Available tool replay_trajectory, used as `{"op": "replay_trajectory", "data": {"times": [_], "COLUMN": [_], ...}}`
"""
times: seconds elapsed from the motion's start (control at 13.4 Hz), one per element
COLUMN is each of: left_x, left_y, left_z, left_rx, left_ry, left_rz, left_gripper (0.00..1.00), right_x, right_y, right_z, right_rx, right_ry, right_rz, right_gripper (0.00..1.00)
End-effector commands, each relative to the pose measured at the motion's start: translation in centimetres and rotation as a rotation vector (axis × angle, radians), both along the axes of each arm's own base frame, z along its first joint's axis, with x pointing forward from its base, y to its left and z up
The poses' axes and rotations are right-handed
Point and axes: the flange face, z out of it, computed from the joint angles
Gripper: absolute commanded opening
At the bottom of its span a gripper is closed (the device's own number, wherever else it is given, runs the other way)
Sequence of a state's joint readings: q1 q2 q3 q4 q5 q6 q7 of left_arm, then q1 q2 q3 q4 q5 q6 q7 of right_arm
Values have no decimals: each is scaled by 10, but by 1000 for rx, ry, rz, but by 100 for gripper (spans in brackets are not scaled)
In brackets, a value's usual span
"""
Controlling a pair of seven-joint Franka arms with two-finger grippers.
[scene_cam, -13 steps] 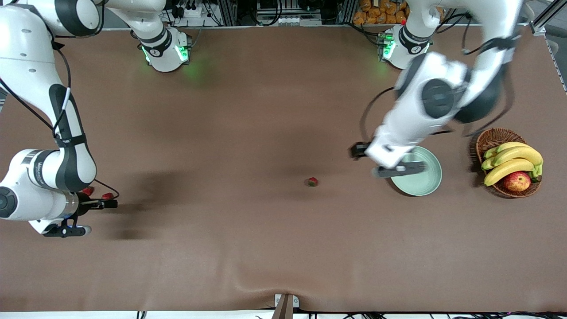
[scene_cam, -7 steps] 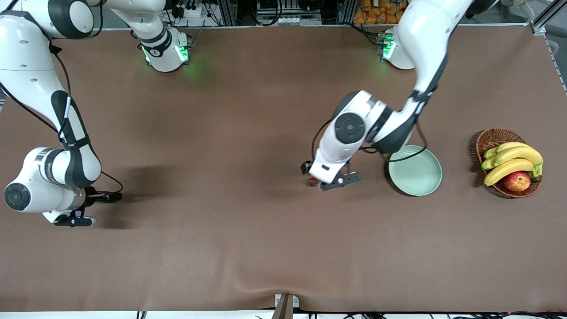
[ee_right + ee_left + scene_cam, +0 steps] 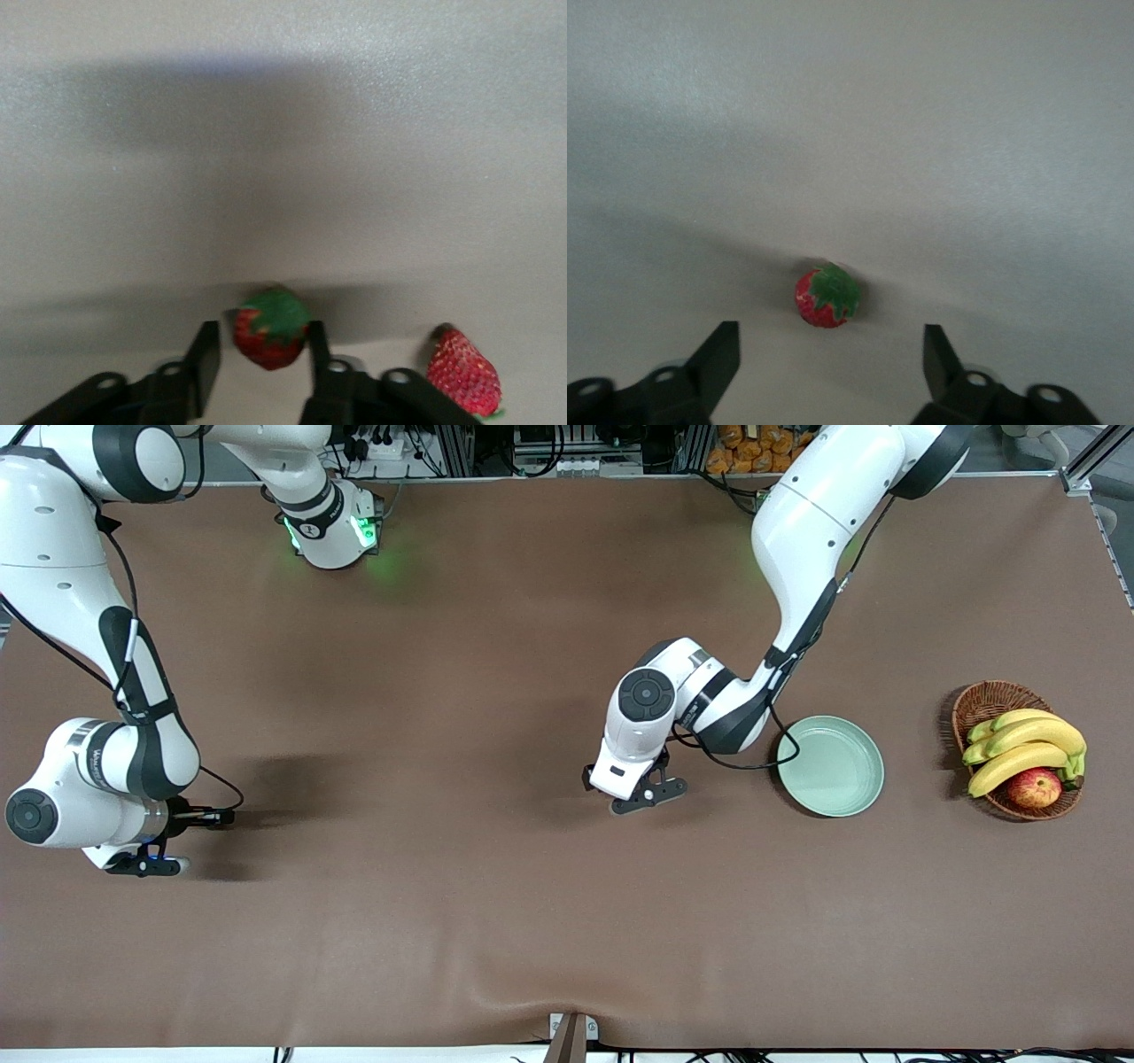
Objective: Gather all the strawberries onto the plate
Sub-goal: 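Grasp the strawberry with the left gripper while the right gripper grasps another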
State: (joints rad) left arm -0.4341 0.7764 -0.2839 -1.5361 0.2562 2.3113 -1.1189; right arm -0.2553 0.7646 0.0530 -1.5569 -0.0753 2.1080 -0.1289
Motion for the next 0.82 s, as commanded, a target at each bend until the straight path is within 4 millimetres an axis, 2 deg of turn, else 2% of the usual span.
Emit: {"op": "replay_trajectory", "data": {"times": [0.0,0.15,0.22,0.37,0.52,0.6,0.67,0.74], "left_x": [5,4,3,5,6,7,8,10], "left_y": [-5,-2,-2,1,1,2,4,5], "left_z": [-7,-16,-23,-33,-32,-33,-33,-29], "left_rx": [15,37,44,44,40,41,40,39], "left_ry": [-29,-33,-31,-29,-34,-32,-31,-36], "left_rz": [-4,-26,-32,-26,-23,-29,-32,-33], "left_gripper": [80,75,74,63,43,30,11,0], "right_x": [1,11,18,36,46,47,51,51], "right_y": [0,18,33,86,151,186,231,270], "right_z": [5,17,25,46,61,68,83,92], "right_rx": [-1,7,21,68,129,157,180,188], "right_ry": [-15,-41,-58,-106,-148,-162,-191,-207], "right_rz": [19,72,112,223,377,455,520,561], "right_gripper": [0,0,0,0,0,0,0,0]}}
